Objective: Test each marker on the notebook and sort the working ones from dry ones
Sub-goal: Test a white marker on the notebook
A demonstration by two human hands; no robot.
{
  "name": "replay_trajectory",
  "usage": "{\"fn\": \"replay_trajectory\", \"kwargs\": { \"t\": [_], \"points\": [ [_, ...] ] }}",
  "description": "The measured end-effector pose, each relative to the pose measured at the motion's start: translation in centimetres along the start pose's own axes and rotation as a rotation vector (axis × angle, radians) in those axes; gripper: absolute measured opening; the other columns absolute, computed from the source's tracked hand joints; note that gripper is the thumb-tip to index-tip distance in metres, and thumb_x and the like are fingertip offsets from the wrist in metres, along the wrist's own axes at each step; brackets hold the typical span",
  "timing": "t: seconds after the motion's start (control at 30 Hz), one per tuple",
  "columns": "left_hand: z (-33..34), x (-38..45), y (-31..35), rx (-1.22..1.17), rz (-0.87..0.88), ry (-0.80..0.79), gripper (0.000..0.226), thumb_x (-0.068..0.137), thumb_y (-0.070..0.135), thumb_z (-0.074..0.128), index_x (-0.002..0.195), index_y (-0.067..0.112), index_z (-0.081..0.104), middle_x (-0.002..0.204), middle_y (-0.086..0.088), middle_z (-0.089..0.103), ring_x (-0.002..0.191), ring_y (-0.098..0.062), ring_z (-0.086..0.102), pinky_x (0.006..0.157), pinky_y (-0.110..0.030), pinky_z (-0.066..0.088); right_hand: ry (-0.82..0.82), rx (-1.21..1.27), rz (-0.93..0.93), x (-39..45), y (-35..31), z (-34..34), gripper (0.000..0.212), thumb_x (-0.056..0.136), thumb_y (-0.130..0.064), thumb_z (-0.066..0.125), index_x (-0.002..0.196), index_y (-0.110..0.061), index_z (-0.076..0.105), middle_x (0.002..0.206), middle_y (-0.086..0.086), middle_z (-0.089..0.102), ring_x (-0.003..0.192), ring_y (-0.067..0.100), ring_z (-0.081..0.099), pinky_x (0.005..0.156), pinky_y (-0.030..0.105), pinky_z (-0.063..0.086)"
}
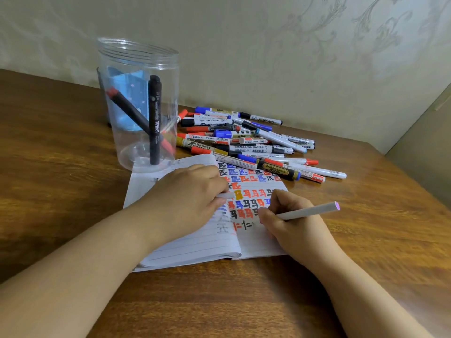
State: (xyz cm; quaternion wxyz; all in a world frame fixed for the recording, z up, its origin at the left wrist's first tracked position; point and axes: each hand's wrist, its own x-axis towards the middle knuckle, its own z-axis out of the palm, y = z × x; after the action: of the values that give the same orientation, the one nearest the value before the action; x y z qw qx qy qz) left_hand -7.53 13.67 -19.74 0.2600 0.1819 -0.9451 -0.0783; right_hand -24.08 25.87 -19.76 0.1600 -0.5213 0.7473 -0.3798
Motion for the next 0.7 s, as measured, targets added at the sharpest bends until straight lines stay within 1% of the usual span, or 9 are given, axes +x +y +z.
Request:
{"fn": "replay_trajectory", "kwargs": {
  "t": [0.03,0.1,0.2,0.27,0.4,0.5,0.57,0.63,0.7],
  "points": [
    [0.0,0.0,0.0,-0.003,-0.001,0.000,0.018,0.090,0.027,0.055,0.102,0.018,0.063,0.092,0.004,0.055,0.089,-0.015,0.050,0.075,-0.032,0.044,-0.004,-0.009,-0.001,0.0,0.0,-0.1,0.028,0.086,-0.016,0.061,0.068,-0.002,0.045,0.059,0.012,0.050,0.054,0.016,0.045,0.047,0.023,0.030],
    [0.0,0.0,0.0,-0.003,-0.005,-0.004,0.017,0.089,0.027,0.055,0.102,0.017,0.063,0.092,0.003,0.055,0.088,-0.015,0.051,0.074,-0.032,0.044,-0.030,-0.012,-0.009,0.0,0.1,-0.2,0.029,0.085,-0.015,0.061,0.068,-0.001,0.043,0.063,0.017,0.051,0.057,0.022,0.052,0.047,0.023,0.030],
    [-0.1,-0.1,0.0,-0.011,-0.012,-0.003,0.016,0.089,0.025,0.056,0.100,0.016,0.064,0.092,0.002,0.056,0.089,-0.017,0.053,0.074,-0.035,0.046,-0.038,0.017,-0.014,-0.2,0.1,-0.3,0.030,0.085,-0.015,0.061,0.066,-0.001,0.042,0.060,0.016,0.048,0.054,0.016,0.042,0.050,0.028,0.030],
    [-0.2,0.0,0.1,-0.026,-0.022,-0.004,0.017,0.089,0.026,0.055,0.101,0.017,0.064,0.094,0.003,0.057,0.091,-0.016,0.052,0.077,-0.035,0.046,-0.001,0.048,-0.006,-0.1,0.3,-0.3,0.028,0.085,-0.014,0.061,0.067,0.000,0.045,0.060,0.019,0.050,0.053,0.014,0.042,0.049,0.029,0.031],
    [-0.2,0.1,0.2,-0.028,-0.026,0.027,0.016,0.089,0.026,0.056,0.097,0.016,0.065,0.092,0.002,0.058,0.087,-0.015,0.054,0.074,-0.034,0.047,0.113,0.142,0.001,0.1,0.0,-0.3,0.027,0.085,-0.019,0.064,0.067,-0.005,0.050,0.053,-0.001,0.054,0.050,0.007,0.045,0.052,0.026,0.039],
    [-0.5,0.3,0.5,-0.084,-0.041,0.066,0.016,0.089,0.026,0.056,0.093,0.014,0.065,0.087,0.002,0.060,0.081,-0.013,0.054,0.069,-0.026,0.043,0.108,0.304,0.013,0.4,-1.4,-0.9,0.021,0.082,-0.019,0.068,0.072,-0.008,0.054,0.053,-0.008,0.057,0.049,0.000,0.049,0.050,0.018,0.041],
    [-0.6,0.4,0.7,-0.122,-0.082,0.070,0.019,0.090,0.028,0.053,0.098,0.015,0.065,0.092,0.003,0.060,0.085,-0.010,0.053,0.073,-0.023,0.042,0.037,0.431,0.008,0.7,-2.8,-1.5,0.018,0.080,-0.018,0.069,0.073,-0.007,0.057,0.053,-0.007,0.058,0.049,0.001,0.050,0.048,0.015,0.040],
    [-0.7,0.5,0.7,-0.145,-0.104,0.075,0.026,0.091,0.033,0.048,0.102,0.015,0.064,0.096,0.003,0.061,0.088,-0.011,0.054,0.076,-0.023,0.043,-0.009,0.486,0.016,1.3,-4.1,-1.8,0.016,0.081,-0.020,0.066,0.074,-0.008,0.058,0.055,-0.003,0.060,0.050,0.003,0.051,0.048,0.017,0.039],
    [-0.9,0.5,0.8,-0.158,-0.113,0.081,0.041,0.088,0.043,0.038,0.101,0.013,0.064,0.094,0.001,0.063,0.086,-0.013,0.056,0.075,-0.026,0.045,0.019,0.525,0.032,2.1,-4.8,-1.8,0.016,0.088,-0.016,0.060,0.075,-0.007,0.058,0.054,0.000,0.058,0.049,0.007,0.047,0.048,0.019,0.037]
  ]
}}
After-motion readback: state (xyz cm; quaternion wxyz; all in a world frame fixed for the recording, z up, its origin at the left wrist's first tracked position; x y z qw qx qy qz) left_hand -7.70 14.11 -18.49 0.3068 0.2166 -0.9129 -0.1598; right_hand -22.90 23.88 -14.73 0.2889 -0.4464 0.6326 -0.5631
